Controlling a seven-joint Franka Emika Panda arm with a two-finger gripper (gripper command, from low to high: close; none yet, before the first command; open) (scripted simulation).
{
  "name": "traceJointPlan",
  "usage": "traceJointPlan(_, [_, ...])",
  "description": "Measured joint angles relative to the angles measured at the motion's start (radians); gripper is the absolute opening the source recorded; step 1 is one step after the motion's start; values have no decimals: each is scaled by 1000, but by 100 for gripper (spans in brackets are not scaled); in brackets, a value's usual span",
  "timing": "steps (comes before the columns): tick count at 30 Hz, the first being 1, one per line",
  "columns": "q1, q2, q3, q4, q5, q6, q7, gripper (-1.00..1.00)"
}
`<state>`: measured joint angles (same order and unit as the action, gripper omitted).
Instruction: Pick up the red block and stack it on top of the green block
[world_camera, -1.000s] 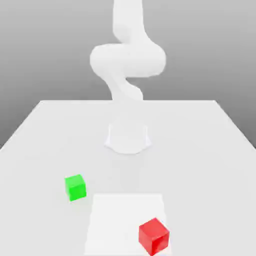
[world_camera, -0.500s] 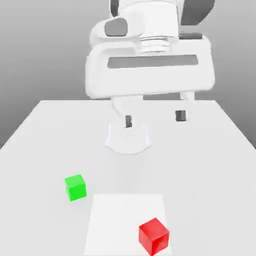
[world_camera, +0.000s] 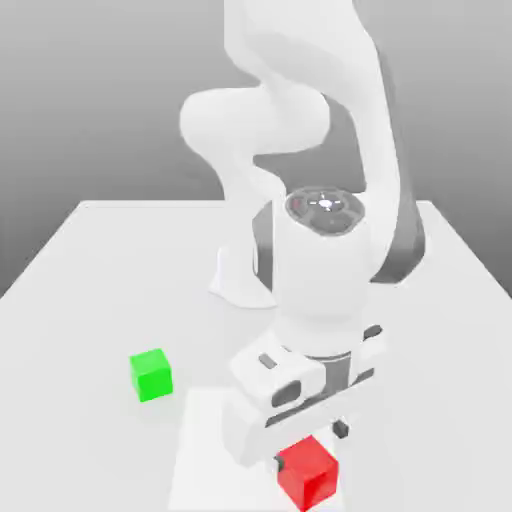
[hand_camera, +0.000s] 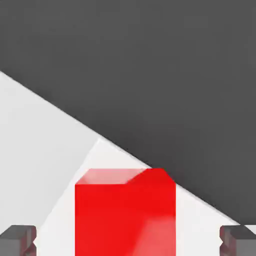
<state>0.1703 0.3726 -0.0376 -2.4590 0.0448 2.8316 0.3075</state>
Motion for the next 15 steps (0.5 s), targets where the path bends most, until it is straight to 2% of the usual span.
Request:
traceJointPlan(7, [-1,2,1,0,-2,1,1,-100])
traceJointPlan(12, [3,-155,-14,-28,-23,-128,18,-100])
traceJointPlan(15, [-40,-262,-92,-104,-86,-155,90,-100])
